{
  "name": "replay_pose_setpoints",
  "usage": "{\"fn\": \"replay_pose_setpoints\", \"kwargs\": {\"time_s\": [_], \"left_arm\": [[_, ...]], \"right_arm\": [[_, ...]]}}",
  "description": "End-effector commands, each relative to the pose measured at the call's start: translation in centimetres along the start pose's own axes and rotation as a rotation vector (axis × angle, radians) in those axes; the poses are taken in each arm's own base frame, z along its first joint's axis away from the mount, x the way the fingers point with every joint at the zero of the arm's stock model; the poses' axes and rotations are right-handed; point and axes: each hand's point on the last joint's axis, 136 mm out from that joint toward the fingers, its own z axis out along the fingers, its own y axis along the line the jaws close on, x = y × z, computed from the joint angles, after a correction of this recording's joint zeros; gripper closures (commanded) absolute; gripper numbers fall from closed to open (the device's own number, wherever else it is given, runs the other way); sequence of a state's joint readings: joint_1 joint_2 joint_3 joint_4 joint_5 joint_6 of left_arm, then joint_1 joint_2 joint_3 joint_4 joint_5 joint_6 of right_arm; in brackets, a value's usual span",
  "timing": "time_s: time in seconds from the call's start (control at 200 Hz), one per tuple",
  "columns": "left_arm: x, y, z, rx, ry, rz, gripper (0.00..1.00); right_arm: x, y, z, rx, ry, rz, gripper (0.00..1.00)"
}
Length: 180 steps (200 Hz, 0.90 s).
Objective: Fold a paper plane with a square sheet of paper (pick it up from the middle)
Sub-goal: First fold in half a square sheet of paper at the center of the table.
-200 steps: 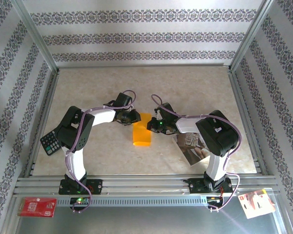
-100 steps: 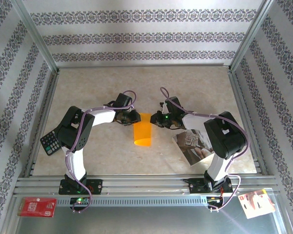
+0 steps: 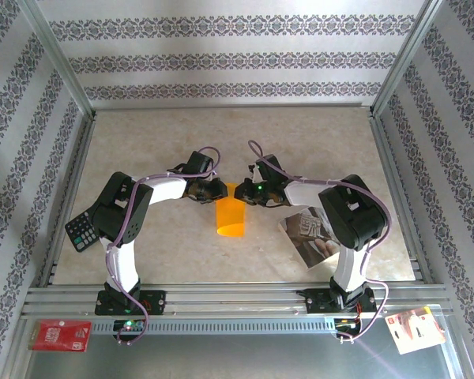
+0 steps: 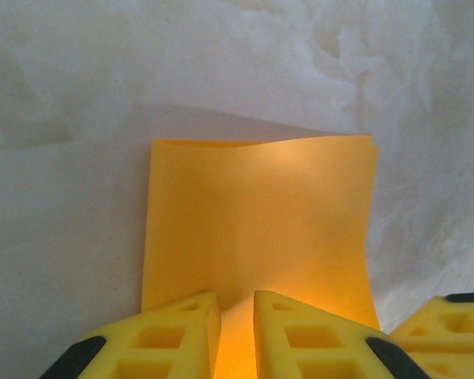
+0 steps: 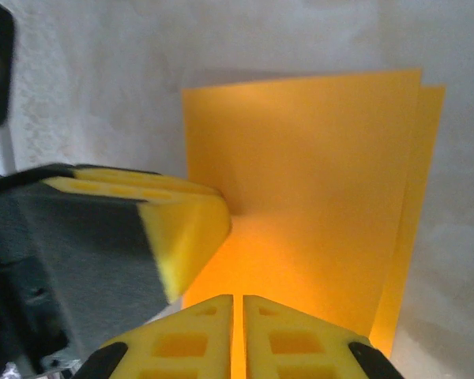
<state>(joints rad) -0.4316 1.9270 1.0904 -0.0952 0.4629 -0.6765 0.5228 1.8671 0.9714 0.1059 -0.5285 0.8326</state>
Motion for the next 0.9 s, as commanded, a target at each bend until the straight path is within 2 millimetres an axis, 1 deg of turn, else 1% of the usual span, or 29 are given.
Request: {"fn": "replay_pose_setpoints", "kwargs": {"time_s": [0.0, 0.105, 0.225, 0.35, 0.44, 0.52, 0.625, 0.679, 0.794, 0.894], "left_arm": [[1.7, 3.1, 0.9, -0.095, 0.041, -0.008, 0.80], [1.7, 3.0, 0.9, -0.088, 0.040, -0.012, 0.78], [1.3, 2.2, 0.5, -0.064, 0.031, -0.010, 0.75], [0.5, 0.7, -0.2, -0.022, 0.011, -0.005, 0.70], [0.0, -1.0, -1.2, 0.034, -0.005, -0.008, 0.65], [0.2, -2.2, -2.2, 0.079, -0.010, -0.018, 0.63], [1.7, -3.1, -3.5, 0.120, -0.002, -0.033, 0.62], [2.9, -3.6, -4.0, 0.137, 0.009, -0.040, 0.65], [5.4, -4.1, -3.7, 0.162, 0.072, -0.055, 0.73], [6.9, -3.3, -2.9, 0.138, 0.109, -0.075, 0.78]], "right_arm": [[1.0, -1.6, 0.6, 0.059, 0.027, 0.017, 0.89], [1.8, -3.0, 0.8, 0.098, 0.040, 0.033, 0.92], [2.7, -4.4, 0.8, 0.131, 0.051, 0.048, 0.97], [3.5, -5.7, 0.7, 0.163, 0.056, 0.053, 1.00], [4.0, -6.5, 0.8, 0.183, 0.062, 0.058, 1.00], [4.3, -6.9, 0.8, 0.194, 0.066, 0.061, 1.00], [4.4, -7.3, 0.7, 0.208, 0.063, 0.064, 1.00], [4.5, -7.4, 0.7, 0.214, 0.063, 0.065, 1.00], [4.6, -7.7, 0.7, 0.221, 0.061, 0.066, 1.00], [4.6, -8.0, 0.7, 0.232, 0.060, 0.069, 1.00]]}}
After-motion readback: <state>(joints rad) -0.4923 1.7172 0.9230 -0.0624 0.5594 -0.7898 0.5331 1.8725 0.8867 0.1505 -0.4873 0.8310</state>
